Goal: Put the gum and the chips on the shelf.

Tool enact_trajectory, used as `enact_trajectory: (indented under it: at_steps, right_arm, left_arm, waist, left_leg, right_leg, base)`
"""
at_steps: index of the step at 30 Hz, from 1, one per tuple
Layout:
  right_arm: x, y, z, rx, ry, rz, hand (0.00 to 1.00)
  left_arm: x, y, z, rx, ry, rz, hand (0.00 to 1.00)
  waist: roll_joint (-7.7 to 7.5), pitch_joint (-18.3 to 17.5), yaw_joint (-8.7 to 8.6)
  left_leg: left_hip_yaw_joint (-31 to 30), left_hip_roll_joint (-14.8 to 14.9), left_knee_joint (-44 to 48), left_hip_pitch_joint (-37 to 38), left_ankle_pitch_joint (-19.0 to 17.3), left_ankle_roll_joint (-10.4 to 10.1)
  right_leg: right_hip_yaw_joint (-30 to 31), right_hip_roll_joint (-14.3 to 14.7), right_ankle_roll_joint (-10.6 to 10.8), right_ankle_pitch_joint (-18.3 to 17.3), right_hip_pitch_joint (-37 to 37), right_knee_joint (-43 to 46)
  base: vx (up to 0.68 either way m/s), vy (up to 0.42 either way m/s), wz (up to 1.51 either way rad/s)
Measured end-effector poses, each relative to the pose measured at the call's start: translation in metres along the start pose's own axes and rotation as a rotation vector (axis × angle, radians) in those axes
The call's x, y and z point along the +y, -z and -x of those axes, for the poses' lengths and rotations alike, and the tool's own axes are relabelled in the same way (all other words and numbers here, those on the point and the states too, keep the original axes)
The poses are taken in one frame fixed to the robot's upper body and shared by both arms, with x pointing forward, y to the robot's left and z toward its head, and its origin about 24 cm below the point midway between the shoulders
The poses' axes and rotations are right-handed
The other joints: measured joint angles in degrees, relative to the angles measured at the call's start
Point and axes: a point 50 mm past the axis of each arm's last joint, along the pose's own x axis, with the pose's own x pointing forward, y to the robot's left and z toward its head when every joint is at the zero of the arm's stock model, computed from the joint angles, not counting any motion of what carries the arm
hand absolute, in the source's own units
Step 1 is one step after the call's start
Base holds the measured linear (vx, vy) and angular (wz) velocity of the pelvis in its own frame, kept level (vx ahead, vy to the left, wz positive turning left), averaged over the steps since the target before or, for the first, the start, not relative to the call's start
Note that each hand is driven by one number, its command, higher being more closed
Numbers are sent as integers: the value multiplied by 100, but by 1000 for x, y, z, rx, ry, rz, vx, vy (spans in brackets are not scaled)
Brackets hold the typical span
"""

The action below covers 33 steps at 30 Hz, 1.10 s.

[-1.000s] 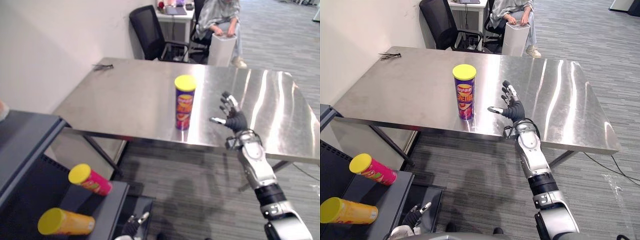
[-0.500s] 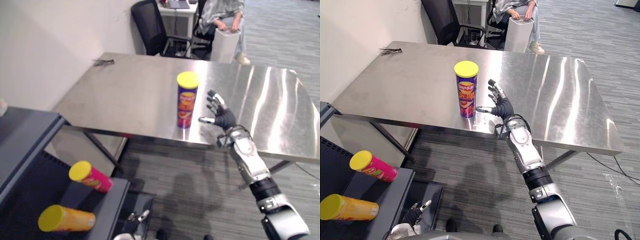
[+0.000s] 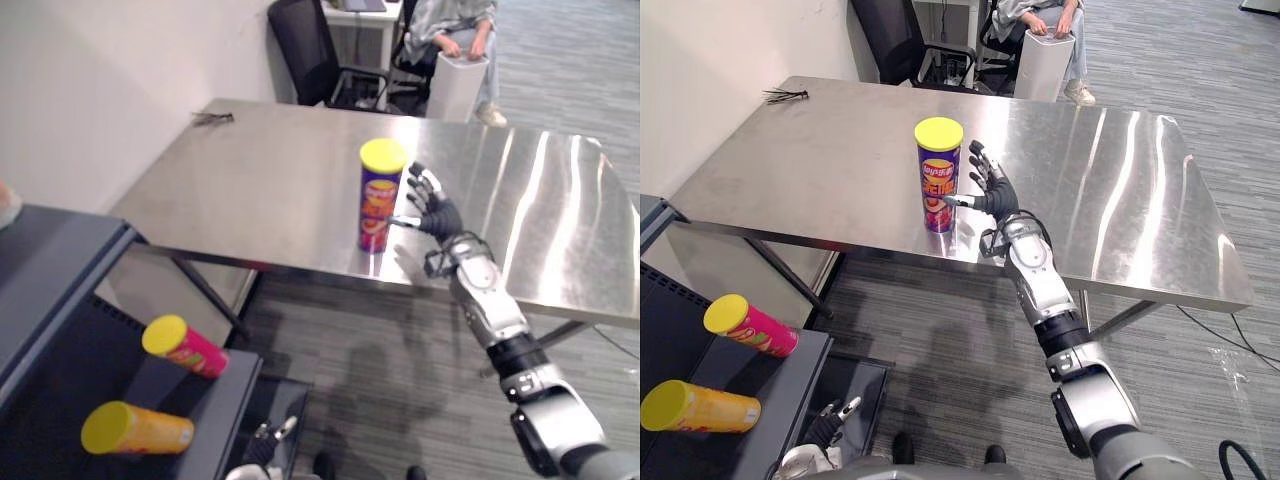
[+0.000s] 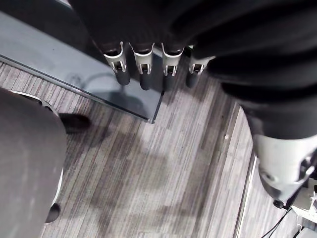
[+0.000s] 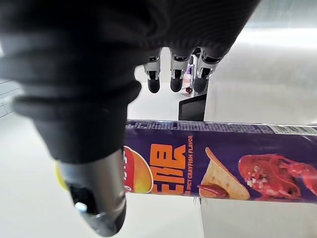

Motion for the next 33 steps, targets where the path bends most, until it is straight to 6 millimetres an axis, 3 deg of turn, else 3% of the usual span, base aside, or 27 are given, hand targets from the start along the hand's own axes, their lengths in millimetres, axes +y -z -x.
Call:
enact_trajectory:
  at_steps: [16,17,33]
  right_arm:
    - [7,3,-9,26,-7,-15,0]
    - [8,5,-9,41,-10,-16,100]
    - [24,10,-9,68,-61,-22,100]
  left_arm:
    - [-1,-7,-1,-27,3,5,0]
    - [-1,-8,-1,-28,2,5,0]
    - [-1,-8,-1,-29,2,4,0]
  waist:
    - [1,121,127]
    - [1,123,130]
    - [0,125,127]
  left_leg:
    - [-159,-4,-4,-67,41,-15]
    - [-166,-4,-3,-85,44,-15]
    - [-159,-1,-4,-88,45,-16]
  right_leg:
    - [-223,-2,0,0,87,-107]
    - [-240,-2,0,-1,82,-116]
    - [-253,-3,1,-1,82,-113]
  base:
    - [-14,-21,6]
    - [4,-24,7]
    - [-6,-5,0]
